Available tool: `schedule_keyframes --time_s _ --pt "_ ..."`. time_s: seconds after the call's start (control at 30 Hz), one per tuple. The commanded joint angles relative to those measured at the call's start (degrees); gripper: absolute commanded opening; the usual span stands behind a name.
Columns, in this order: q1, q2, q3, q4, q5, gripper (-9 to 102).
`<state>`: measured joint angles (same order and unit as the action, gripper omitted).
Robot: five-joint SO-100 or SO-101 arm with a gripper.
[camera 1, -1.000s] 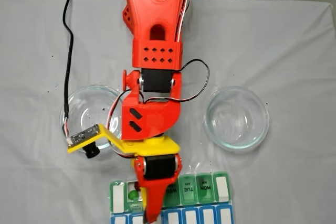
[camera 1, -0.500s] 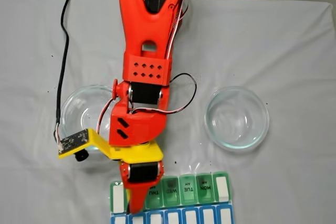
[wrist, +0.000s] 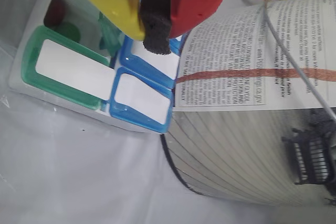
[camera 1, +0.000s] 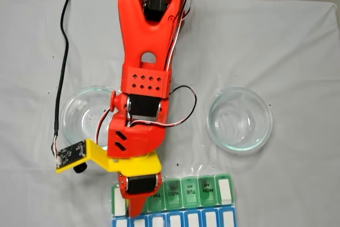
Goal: Sort medicines into box.
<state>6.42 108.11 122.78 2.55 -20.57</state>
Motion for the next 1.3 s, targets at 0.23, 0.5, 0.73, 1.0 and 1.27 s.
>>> schedule_keyframes --time_s 0.23,0.5,0.73,1.0,1.27 --pt "-0.70 2.37 -4.22 10.46 -0.79 0" --pt "0.62 -4.04 -9.67 17.75 0.53 0" --pt "0.70 -5.89 -11.60 23.64 -0.18 0" --pt "-1.41 -1.32 -6.86 24.70 -4.48 0" --pt "-3.96 -1.76 3.69 7.12 -24.17 0"
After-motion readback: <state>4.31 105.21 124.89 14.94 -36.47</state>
